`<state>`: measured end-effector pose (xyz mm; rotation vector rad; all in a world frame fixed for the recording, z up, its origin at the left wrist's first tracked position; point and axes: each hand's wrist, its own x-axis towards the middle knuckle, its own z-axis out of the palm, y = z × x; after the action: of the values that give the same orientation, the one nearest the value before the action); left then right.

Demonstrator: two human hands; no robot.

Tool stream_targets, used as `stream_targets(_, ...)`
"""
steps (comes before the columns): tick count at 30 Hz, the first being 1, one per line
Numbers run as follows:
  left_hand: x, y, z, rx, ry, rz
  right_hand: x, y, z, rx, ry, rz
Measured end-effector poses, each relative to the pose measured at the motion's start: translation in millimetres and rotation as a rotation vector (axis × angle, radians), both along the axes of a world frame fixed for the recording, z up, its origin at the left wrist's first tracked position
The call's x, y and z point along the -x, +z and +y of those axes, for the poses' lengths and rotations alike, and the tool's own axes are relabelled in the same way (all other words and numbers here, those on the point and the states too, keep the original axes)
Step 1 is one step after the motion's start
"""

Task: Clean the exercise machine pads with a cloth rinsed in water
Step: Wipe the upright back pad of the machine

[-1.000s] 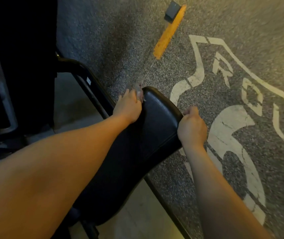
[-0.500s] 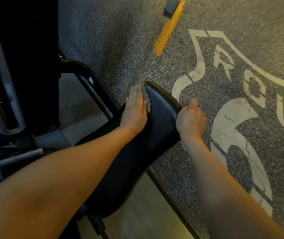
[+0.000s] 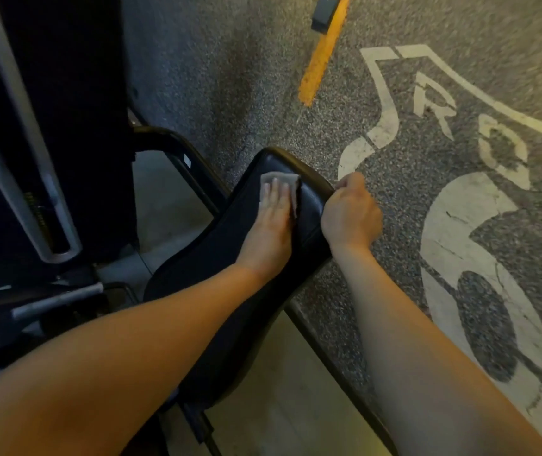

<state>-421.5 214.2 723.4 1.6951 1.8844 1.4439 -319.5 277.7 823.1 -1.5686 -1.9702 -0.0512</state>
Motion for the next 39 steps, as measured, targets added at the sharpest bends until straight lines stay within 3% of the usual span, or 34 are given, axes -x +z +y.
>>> stream_targets(6, -3, -29, -22, -0.033, -0.059, 0.174, -10, -4, 4, -0.018, 0.074, 0.165)
stream_targets(10, -13, -57, -47, 0.117, 0.013, 0.08, -12, -8, 4, -0.006, 0.111, 0.258)
stream_targets(15, -40, -16, -29, 0.11, 0.02, -0.053, -16, -8, 6, 0.019, 0.133, 0.286)
stream_targets(19, -43, -9, -28, 0.038, -0.025, 0.114, -30, -9, 7, 0.101, 0.279, 0.278)
stream_targets(23, -44, -51, -60, 0.14, -0.025, 0.268, -50, -26, -2, 0.073, 0.462, 0.299)
stream_targets(26, -52, -58, -73, 0.213, -0.038, 0.212, -69, -36, -14, 0.123, 0.546, 0.401)
stream_targets(31, -56, 12, -38, 0.084, -0.036, 0.206, -84, -35, -6, 0.296, 0.563, 0.478)
stream_targets(34, -54, 49, -11, 0.017, -0.087, 0.318, -95, -30, -10, 0.351, 0.6, 0.533)
stream_targets(39, -51, 12, -29, -0.057, -0.094, 0.559, -109, -34, -21, 0.494, 0.507, 0.678)
